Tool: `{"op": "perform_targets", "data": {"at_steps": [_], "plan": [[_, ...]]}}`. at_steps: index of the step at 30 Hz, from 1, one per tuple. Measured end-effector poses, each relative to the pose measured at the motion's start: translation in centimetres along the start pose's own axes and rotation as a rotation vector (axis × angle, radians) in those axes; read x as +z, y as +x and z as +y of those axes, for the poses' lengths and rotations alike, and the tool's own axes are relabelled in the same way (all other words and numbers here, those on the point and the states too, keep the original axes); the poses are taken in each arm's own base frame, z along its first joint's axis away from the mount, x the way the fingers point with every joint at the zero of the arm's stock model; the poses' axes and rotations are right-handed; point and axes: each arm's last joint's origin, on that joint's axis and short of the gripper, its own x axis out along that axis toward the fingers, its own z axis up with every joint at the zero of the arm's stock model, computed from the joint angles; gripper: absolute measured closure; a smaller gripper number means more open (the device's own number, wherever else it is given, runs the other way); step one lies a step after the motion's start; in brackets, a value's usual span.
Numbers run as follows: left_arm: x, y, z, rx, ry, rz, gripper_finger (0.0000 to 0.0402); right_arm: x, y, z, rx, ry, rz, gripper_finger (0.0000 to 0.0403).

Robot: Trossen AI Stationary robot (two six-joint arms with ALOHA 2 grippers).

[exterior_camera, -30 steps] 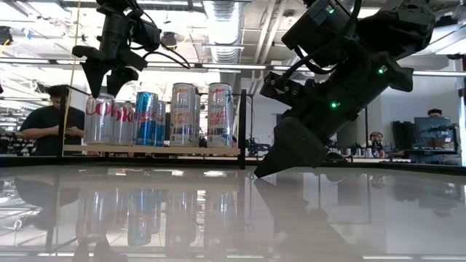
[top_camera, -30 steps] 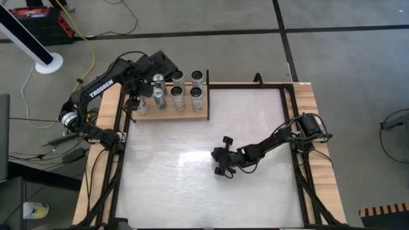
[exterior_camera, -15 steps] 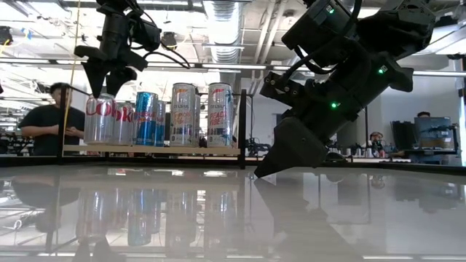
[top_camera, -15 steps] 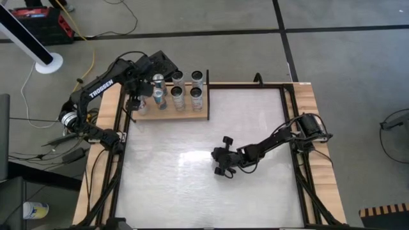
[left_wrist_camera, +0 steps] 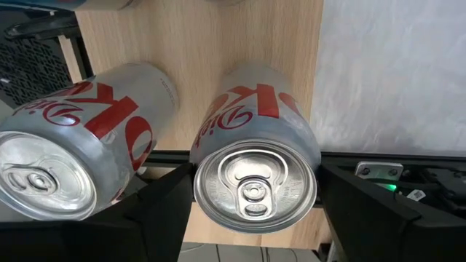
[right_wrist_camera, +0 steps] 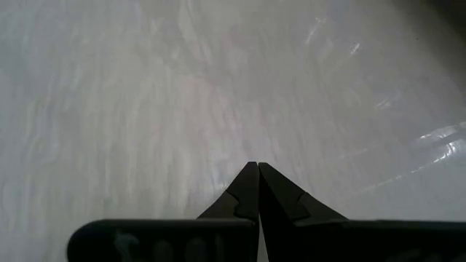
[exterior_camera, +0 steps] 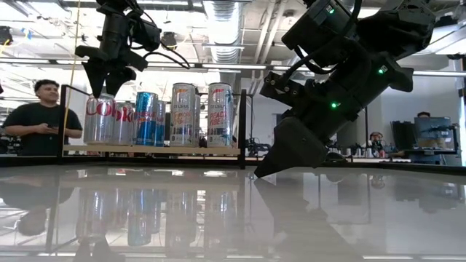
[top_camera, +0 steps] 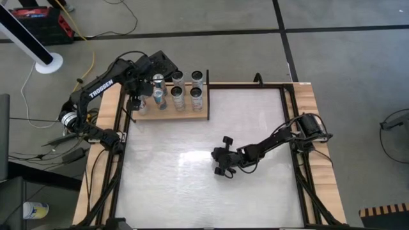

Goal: Place canned beverage on shelf
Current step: Put the coke soda can aligned with the other coke soda can on the shelf

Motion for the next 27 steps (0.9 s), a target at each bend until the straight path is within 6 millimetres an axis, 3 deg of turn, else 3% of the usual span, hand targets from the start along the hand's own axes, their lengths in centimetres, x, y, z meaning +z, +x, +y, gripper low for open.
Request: {"op": "perform_targets", "data": {"at_steps": [9,27], "plan": [[0.12,-0.06,0.02,-0.014,-0.011,-0.035,0.0130,0.00,0.00,0.00,0.000,0.002,0.000,0.0376],[0.71,-0.24,-0.57,0.026,0.153,0.022,0.0130,0.00,0.00,0.00,0.000,-0.001,0.000,0.0376]]}}
